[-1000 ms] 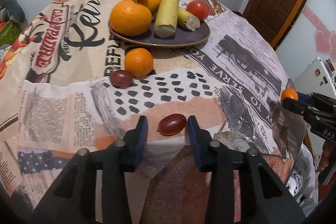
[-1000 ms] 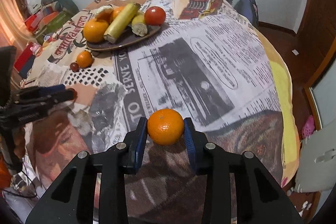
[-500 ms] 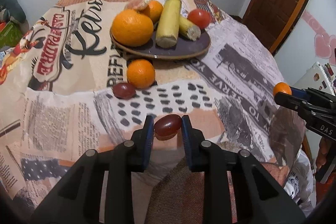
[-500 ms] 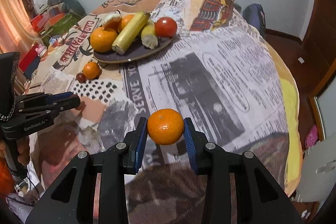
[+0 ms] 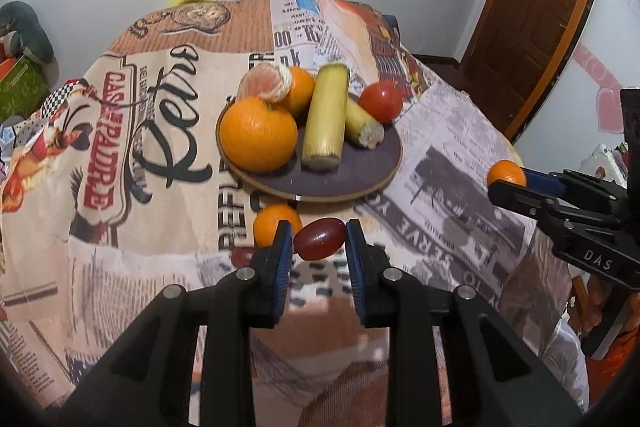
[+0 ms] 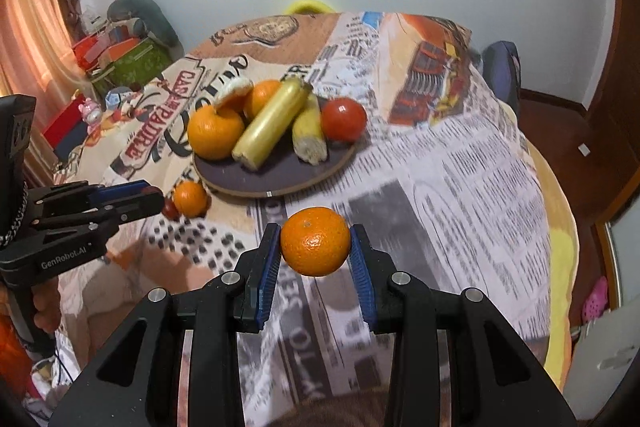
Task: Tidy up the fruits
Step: 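Carry the date and mandarin onto the grey plate while both tools open to release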
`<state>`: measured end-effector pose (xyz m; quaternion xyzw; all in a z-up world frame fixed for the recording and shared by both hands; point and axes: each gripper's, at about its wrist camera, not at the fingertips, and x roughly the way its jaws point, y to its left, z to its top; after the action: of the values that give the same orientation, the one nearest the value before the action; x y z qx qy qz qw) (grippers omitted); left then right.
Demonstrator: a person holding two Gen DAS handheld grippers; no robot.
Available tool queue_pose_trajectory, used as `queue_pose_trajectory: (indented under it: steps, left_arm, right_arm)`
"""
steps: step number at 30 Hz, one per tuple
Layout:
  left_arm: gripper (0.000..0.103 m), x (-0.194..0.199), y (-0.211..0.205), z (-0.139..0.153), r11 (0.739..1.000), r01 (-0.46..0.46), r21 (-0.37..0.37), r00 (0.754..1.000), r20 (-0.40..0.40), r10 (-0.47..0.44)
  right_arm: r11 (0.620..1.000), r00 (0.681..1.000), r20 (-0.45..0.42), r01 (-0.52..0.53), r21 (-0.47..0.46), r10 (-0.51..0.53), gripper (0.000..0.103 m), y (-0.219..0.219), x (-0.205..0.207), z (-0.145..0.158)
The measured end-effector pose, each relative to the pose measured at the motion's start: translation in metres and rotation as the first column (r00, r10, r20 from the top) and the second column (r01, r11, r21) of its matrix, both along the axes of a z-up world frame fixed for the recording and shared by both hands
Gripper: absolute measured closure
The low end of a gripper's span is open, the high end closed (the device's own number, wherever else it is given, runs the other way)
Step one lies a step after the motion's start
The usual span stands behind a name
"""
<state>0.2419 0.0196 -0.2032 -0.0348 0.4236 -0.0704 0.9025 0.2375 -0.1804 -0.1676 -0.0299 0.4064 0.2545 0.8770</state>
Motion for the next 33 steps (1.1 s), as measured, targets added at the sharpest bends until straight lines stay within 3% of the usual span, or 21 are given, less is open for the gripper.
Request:
queue_pose_trajectory:
  steps: [13, 30, 33]
  left_arm:
    - [0.077, 0.035, 0.001, 0.006, 1.000, 0.005, -0.025, 1.000, 0.030, -0.005]
    - [0.077, 0.069, 0.005, -0.024, 0.999, -0.010, -0.049, 0.999, -0.039, 0.008]
    - [0.073, 0.071, 0.006, -0.027, 0.998, -0.010, -0.055, 0.999, -0.046, 0.007]
  right_arm:
    - [0.999, 0.999, 0.020, -0.040, 0.024, 0.040, 0.071, 0.025, 0.042, 0.001]
    - [0.996, 0.995, -0.050, -0.090, -0.008, 0.089, 0.071, 0.052, 0.077, -0.039]
    - [0.996, 0.994, -0.064, -0.093, -0.007, 0.093, 0.071, 0.053, 0.081, -0.042]
